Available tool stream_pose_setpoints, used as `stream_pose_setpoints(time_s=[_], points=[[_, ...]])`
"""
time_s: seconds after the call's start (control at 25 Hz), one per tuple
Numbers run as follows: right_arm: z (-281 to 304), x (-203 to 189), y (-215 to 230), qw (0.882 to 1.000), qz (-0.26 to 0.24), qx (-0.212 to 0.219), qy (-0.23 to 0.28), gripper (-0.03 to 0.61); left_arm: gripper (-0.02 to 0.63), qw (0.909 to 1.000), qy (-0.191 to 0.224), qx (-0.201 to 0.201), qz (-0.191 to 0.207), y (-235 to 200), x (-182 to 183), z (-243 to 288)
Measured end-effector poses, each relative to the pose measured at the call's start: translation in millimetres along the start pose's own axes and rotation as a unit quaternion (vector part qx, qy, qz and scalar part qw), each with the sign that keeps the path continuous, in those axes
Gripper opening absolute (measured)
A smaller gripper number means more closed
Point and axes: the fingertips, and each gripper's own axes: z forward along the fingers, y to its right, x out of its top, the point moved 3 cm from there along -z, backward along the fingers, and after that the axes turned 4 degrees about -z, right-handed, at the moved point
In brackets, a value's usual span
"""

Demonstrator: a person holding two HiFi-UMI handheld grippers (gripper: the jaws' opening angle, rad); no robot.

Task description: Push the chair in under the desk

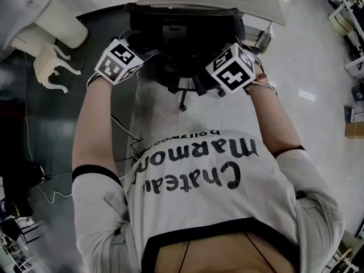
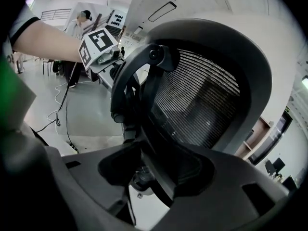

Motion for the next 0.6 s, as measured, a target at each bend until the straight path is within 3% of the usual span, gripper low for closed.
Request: stream_pose_setpoints(time_s=[0.6], points=[[30.1, 21.5, 10.8, 1.0, 0.019, -0.015, -0.002, 0.225, 0.239, 0.9999, 0.009, 0.005, 0.009, -35.5, -10.8, 6.4]])
